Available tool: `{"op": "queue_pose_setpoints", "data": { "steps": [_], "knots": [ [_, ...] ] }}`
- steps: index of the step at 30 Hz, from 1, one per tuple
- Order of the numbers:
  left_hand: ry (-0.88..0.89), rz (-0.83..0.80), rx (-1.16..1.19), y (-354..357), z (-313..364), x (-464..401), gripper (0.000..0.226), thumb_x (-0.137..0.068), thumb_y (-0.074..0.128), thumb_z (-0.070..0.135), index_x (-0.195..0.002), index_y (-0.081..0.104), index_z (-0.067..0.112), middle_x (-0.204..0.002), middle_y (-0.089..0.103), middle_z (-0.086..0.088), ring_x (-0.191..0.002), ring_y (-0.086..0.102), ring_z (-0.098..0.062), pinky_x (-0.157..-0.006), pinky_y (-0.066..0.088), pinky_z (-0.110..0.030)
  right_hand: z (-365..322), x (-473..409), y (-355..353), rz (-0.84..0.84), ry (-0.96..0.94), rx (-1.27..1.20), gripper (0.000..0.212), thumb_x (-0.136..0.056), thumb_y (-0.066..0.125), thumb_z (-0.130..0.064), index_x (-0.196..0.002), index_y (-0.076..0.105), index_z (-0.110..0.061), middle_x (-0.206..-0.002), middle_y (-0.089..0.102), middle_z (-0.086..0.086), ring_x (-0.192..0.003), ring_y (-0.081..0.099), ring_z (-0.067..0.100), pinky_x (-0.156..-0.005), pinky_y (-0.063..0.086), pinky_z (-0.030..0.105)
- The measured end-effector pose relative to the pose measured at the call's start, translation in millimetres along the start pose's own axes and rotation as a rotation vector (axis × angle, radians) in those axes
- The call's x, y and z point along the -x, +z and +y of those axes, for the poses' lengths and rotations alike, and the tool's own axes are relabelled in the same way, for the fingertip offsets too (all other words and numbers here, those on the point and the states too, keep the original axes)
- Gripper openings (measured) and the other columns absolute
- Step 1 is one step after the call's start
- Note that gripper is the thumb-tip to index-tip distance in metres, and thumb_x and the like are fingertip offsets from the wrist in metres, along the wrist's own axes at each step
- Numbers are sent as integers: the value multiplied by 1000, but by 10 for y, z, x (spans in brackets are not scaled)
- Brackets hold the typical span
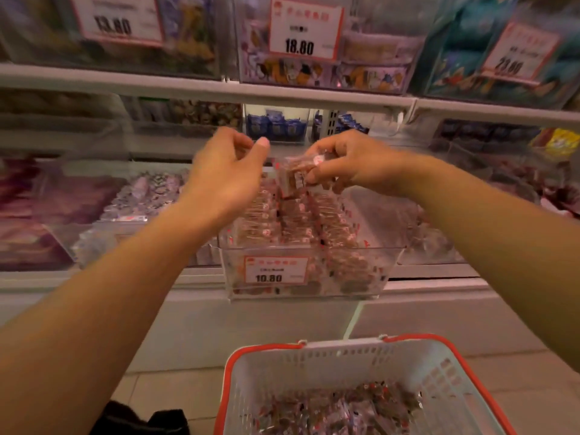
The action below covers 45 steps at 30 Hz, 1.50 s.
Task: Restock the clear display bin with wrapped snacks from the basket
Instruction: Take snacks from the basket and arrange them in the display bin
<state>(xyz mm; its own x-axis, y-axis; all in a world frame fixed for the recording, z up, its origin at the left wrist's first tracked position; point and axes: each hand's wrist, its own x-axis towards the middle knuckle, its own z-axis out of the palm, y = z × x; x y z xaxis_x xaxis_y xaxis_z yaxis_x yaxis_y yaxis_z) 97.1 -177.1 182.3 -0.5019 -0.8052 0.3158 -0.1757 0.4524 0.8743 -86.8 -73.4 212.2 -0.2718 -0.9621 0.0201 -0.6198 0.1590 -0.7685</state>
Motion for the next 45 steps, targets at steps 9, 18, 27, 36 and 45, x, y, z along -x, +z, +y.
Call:
{"op": "queue_pose_setpoints", "data": {
  "steps": [9, 18, 27, 36, 45],
  "knots": [
    [538, -235, -866, -74, -255, -107, 17, -93, 56, 31, -103, 66, 22, -105, 67, -4, -102, 59, -25, -86, 50, -46, 621, -802, 421, 112, 459, 86, 42, -76, 84, -20, -112, 68, -4, -114, 68, 13, -106, 64, 27, -98, 53, 43],
    [529, -218, -887, -50, -282, -84, 18, -93, 58, 34, -109, 64, 27, -109, 66, -1, -105, 57, -21, -83, 50, -41, 672, -883, 584, 294, 269, 460, 56, -79, 83, -27, -123, 54, -8, -120, 58, 13, -104, 55, 26, -90, 49, 35],
    [595, -192, -896, -44, -347, -97, 17, -92, 56, 33, -103, 66, 25, -101, 67, -2, -101, 57, -22, -82, 52, -41, 692, -949, 574, 136, 98, 752, 58, -95, 63, -20, -149, 41, -17, -150, 40, 13, -134, 43, 35, -112, 38, 39],
    [584, -183, -892, -13, -365, -149, 13, -91, 58, 31, -99, 66, 27, -99, 67, 0, -101, 57, -20, -84, 50, -40, 709, -1057, 706, -52, 156, 1021, 59, -105, 38, -25, -158, 13, -18, -165, 12, 4, -151, 6, 34, -122, 15, 52],
    [596, -195, -907, -9, -267, -72, 16, -91, 57, 32, -99, 67, 22, -98, 67, -3, -92, 59, -23, -76, 50, -40, 310, -831, 559, 89, 143, 782, 56, -96, 61, -25, -147, 40, -18, -142, 53, 10, -123, 53, 28, -98, 43, 36]
  ]
}}
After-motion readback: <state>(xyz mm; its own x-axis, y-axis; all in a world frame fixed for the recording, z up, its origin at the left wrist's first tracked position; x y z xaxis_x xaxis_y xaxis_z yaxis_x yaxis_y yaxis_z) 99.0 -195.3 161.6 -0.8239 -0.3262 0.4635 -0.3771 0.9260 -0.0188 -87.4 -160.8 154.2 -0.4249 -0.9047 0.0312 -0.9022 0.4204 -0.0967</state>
